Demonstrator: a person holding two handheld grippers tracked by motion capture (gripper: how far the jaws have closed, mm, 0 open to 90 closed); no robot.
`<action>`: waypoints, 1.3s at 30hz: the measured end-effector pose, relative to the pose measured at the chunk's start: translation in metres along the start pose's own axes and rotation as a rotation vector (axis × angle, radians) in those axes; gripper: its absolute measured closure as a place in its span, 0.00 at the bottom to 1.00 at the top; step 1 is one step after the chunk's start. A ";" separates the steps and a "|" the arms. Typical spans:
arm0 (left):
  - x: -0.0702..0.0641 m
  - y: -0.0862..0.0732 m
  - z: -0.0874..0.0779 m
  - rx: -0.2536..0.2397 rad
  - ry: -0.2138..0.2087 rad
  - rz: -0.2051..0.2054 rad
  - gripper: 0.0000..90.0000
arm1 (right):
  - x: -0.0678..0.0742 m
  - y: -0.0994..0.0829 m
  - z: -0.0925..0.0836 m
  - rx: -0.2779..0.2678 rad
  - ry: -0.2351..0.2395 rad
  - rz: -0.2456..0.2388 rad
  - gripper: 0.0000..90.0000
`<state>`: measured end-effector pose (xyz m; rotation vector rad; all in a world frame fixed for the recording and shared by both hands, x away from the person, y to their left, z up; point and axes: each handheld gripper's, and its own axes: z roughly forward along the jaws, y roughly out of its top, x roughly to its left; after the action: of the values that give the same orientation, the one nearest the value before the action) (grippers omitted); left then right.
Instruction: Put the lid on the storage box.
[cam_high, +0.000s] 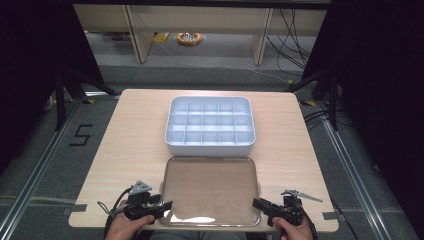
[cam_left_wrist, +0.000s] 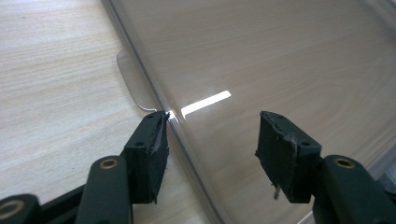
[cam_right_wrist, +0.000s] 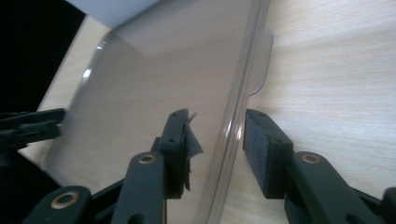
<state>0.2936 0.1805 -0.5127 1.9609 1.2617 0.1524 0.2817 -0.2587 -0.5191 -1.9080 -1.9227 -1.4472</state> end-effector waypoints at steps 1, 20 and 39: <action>0.001 0.000 -0.001 0.002 -0.003 0.002 0.48 | 0.000 0.000 -0.001 0.004 0.017 0.010 0.72; -0.002 -0.003 0.001 -0.014 0.006 0.022 0.51 | 0.013 -0.006 -0.003 0.014 0.125 -0.006 0.68; 0.007 -0.001 0.001 -0.034 -0.073 -0.036 0.29 | 0.024 -0.002 -0.016 -0.038 0.100 -0.265 0.69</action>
<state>0.2967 0.1864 -0.5160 1.8966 1.2379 0.0832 0.2658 -0.2503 -0.4962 -1.6072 -2.1812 -1.6215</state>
